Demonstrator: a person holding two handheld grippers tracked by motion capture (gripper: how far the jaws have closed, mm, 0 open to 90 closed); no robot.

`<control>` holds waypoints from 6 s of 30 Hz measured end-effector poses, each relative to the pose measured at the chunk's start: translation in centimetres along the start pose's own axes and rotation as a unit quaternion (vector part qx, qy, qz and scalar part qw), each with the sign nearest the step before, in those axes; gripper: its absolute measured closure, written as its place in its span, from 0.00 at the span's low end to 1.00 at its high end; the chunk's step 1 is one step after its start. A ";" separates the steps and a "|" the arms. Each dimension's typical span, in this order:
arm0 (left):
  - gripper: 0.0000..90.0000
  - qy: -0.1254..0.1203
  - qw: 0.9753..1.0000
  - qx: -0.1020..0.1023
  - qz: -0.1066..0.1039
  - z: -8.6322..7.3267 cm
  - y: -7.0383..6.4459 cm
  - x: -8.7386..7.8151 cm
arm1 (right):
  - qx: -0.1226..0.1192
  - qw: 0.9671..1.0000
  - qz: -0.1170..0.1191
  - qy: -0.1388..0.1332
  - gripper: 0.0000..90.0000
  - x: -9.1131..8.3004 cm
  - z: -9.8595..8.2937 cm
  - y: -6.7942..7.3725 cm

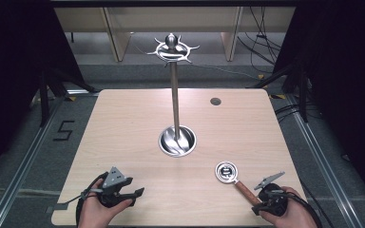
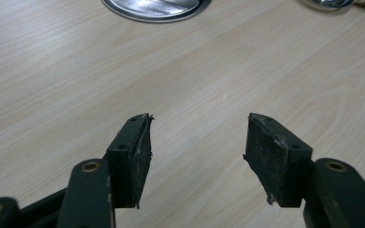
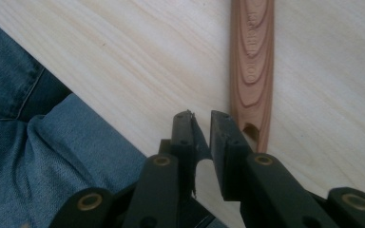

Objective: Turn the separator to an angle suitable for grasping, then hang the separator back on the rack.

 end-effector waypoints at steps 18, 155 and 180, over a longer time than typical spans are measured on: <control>0.46 -0.006 1.000 0.022 -0.017 0.6 -1.1 0.2 | 0.004 0.999 -0.001 0.039 1.00 1.7 0.3 0.8; 0.45 0.007 0.999 0.019 -0.026 0.0 -0.7 0.7 | 0.244 0.961 -0.120 0.044 0.75 5.5 19.6 -4.0; 0.45 0.006 0.999 0.020 -0.026 0.0 -0.7 0.7 | 0.218 0.969 -0.110 0.046 0.77 5.4 19.6 -4.2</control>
Point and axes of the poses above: each handheld gripper's, and its own axes: x roughly forward along the jaws, z roughly out of its top, y roughly to its left, the point moved 7 cm from there along x, roughly forward along the jaws, and after that the axes turned 13 degrees about x, right-handed, at the moved point
